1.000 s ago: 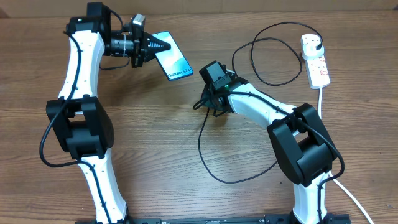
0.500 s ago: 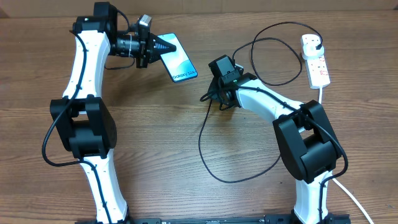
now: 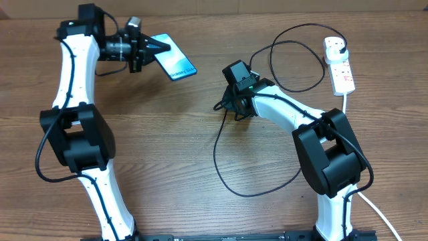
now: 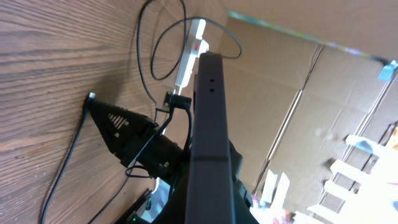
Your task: Plug charger to phone and switch on socket
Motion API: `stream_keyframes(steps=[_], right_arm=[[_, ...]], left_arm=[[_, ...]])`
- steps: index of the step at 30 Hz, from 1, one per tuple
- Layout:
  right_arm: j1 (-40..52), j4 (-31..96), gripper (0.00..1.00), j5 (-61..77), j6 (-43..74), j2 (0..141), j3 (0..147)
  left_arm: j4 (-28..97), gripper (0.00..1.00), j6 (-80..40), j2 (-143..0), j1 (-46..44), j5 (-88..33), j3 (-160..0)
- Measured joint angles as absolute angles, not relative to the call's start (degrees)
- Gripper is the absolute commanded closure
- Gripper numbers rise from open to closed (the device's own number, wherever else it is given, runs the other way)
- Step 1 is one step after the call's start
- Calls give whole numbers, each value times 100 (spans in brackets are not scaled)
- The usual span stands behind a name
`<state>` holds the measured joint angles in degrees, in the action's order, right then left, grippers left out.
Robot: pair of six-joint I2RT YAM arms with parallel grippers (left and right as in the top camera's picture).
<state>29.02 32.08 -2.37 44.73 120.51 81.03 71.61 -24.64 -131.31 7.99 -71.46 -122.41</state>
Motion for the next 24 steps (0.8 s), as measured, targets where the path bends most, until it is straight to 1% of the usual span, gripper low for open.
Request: stream_keyframes(steps=[6, 13, 15, 17, 18, 19, 24], right_arm=[[2902, 3127, 77, -161, 4473, 12070, 8106], [2899, 2860, 81, 327, 4477, 12241, 8230], [2895, 2856, 84, 399, 4473, 12254, 8241], [2891, 2864, 90, 440, 4477, 12263, 8243], [2891, 2899, 95, 456, 4486, 12265, 8250], [2891, 2936, 96, 469, 4491, 12269, 8250], [2893, 3065, 96, 543, 4497, 12296, 8302]], left_arm=[[7164, 96, -2606, -13131, 856, -7120, -12241], [7164, 96, -2668, -13131, 856, -7004, -12241], [7164, 96, -2668, -13131, 856, -6958, -12241], [7161, 96, -2668, -13131, 856, -6930, -12241], [7161, 96, -2668, -13131, 856, -6921, -12241], [7161, 96, -2668, -13131, 856, -6901, -12241], [7161, 96, -2668, -13131, 856, -6866, -12241]])
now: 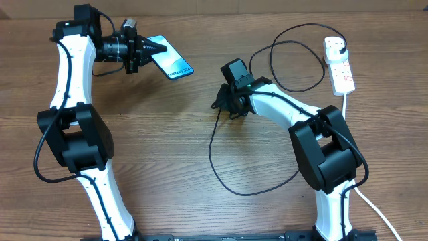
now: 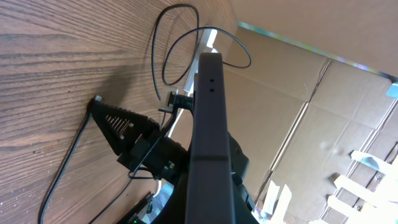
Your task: Plug charger to phone and switch on socket
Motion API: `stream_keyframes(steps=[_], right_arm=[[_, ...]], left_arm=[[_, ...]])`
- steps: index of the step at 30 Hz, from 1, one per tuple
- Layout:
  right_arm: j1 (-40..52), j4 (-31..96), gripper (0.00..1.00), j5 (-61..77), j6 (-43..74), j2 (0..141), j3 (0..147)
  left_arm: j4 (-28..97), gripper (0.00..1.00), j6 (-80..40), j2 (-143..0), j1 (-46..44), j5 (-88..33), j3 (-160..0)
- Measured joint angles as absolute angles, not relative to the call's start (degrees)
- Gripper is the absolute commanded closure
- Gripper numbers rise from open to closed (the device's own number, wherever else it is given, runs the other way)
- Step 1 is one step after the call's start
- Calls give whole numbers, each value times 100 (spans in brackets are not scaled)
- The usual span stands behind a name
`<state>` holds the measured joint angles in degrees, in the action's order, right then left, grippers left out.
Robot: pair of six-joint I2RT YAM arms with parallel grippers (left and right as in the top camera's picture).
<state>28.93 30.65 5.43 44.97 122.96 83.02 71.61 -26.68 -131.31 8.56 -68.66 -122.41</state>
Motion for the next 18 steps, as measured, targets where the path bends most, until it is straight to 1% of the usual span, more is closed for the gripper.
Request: stream_keyframes(steps=[3, 5, 7, 8, 10, 14, 18], right_arm=[[2895, 3461, 96, 552, 4491, 12320, 8460], [2897, 4077, 96, 480, 4403, 12374, 8729], [2910, 4956, 96, 183, 4274, 12488, 9142], [2910, 5118, 96, 108, 4244, 12505, 9194], [2950, 5850, 96, -410, 4119, 12626, 9520], [3030, 6020, 96, -945, 3918, 12707, 9642], [3122, 5920, 96, -1140, 3879, 12715, 9642]], left_arm=[[7164, 96, -2665, -13131, 856, -6862, -12241], [7164, 96, -2665, -13131, 856, -6849, -12241], [7161, 96, -2668, -13131, 856, -6849, -12241], [7159, 96, -2668, -13131, 856, -6847, -12241], [7157, 96, -2668, -13131, 856, -6847, -12241], [7157, 96, -2665, -13131, 856, -6847, -12241], [7153, 96, -2665, -13131, 856, -6847, -12241]])
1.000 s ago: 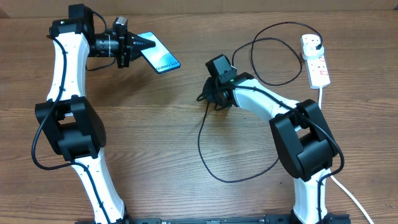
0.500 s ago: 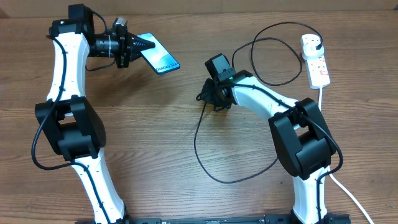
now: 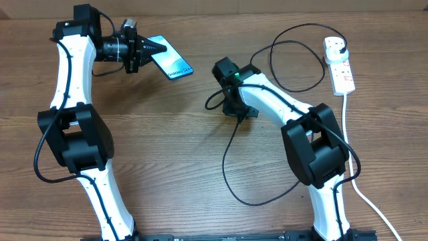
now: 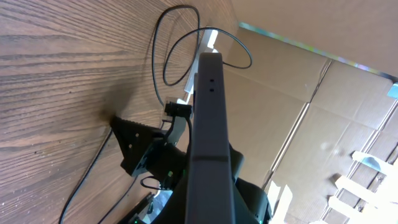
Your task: Plug charger to phone and switch on socket
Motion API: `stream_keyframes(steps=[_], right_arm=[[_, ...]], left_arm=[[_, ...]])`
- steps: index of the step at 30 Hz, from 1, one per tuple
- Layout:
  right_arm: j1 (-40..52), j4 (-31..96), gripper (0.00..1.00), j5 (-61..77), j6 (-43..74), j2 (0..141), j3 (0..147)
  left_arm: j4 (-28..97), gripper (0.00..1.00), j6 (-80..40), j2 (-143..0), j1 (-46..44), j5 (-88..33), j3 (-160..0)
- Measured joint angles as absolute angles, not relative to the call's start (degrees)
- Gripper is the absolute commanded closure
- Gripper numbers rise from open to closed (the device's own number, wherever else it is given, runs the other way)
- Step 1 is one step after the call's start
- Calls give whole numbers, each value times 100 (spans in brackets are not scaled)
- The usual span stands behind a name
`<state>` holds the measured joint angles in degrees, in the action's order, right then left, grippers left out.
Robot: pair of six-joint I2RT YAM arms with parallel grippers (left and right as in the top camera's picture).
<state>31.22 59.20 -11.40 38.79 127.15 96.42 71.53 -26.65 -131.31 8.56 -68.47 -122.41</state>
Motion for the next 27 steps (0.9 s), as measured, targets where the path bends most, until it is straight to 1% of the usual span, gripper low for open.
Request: stream_keyframes(steps=[9, 11, 12, 13, 15, 17, 18, 19, 22, 23, 25, 27], right_arm=[[3138, 5640, 96, -1055, 3944, 12680, 9470], [3138, 5568, 94, -1017, 3975, 12656, 9408], [3133, 5551, 92, -998, 3988, 12645, 9384], [3129, 5540, 87, -985, 4001, 12637, 9371], [3118, 5529, 84, -939, 4038, 12628, 9362], [3114, 5527, 79, -915, 4053, 12626, 9356], [3114, 5524, 75, -897, 4064, 12626, 9356], [3114, 5511, 75, -884, 4088, 12626, 9356], [3114, 5485, 77, -834, 4130, 12628, 9345], [3116, 5481, 81, -823, 4136, 12626, 9345], [3114, 5459, 95, -779, 4147, 12628, 9343], [3116, 5422, 96, -725, 4176, 12628, 9341]], left_arm=[[7116, 96, -2663, -13131, 856, -6827, -12241], [7113, 96, -2663, -13131, 856, -6827, -12241], [7113, 96, -2661, -13131, 856, -6827, -12241], [7113, 95, -2663, -13131, 856, -6827, -12241], [7113, 96, -2663, -13131, 856, -6827, -12241], [7113, 96, -2661, -13131, 856, -6827, -12241], [7113, 96, -2661, -13131, 856, -6827, -12241], [7116, 96, -2661, -13131, 856, -6827, -12241], [7116, 96, -2661, -13131, 856, -6827, -12241], [7113, 96, -2661, -13131, 856, -6825, -12241], [7113, 96, -2661, -13131, 856, -6827, -12241], [7113, 96, -2661, -13131, 856, -6825, -12241]])
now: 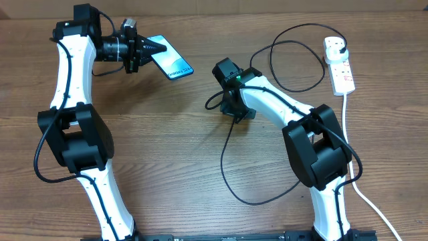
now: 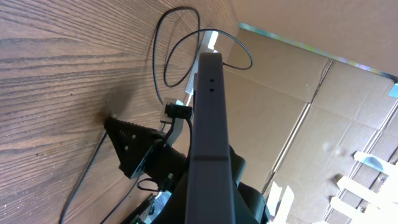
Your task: Plug charger to phone and switch on socket
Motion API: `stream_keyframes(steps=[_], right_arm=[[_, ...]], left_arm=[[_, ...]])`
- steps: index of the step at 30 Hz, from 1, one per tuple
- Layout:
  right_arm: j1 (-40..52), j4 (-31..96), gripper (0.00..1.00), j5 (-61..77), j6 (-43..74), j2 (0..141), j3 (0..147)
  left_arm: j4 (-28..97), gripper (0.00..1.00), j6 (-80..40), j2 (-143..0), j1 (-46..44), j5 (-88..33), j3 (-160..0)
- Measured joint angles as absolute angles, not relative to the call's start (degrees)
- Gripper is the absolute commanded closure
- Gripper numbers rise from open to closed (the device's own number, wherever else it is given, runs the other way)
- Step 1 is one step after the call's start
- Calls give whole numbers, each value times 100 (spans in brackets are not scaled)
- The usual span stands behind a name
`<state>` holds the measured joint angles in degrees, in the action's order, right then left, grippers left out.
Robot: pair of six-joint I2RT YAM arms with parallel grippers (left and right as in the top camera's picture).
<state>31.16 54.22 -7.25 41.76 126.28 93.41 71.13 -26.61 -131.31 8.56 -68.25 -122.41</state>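
Observation:
My left gripper is shut on the phone, a blue-screened handset held above the table's far left. In the left wrist view the phone shows edge-on as a dark slab, its end with two small holes pointing at the right arm. My right gripper is shut on the black charger cable near the table's middle, right of the phone and apart from it; its dark fingers point down at the wood. The white socket strip lies far right with a white plug in it.
The cable loops between the right arm and the strip and trails toward the front of the wooden table. A white lead runs from the strip down the right edge. Cardboard walls stand behind.
Almost nothing changed. My right gripper with the cable shifted very slightly, and the cable's loose loop on the table settled a little. The phone and left arm stayed put.
At first my left gripper held the phone raised at the far left and my right gripper held the cable right of centre. The right gripper then stood a little further left. Later its wrist was turned, fingers pointing down, and it stays there now.

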Motion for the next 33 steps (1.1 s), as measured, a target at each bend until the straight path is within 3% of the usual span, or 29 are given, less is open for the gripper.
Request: stream_keyframes(steps=[8, 14, 22, 33], right_arm=[[2928, 5653, 96, -86, 3787, 12661, 9494], [2563, 5374, 96, 1625, 2582, 12451, 9491], [2414, 5605, 96, 3924, 915, 10930, 9522], [2449, 5743, 96, 5732, -121, 10923, 9437]], left_arm=[[7113, 96, -2644, -13131, 856, -6825, -12241], [7067, 96, -2641, -13131, 856, -6825, -12241], [6978, 96, -2108, -13131, 856, -6855, -12241], [6965, 96, -1068, -13131, 856, -7293, -12241]])
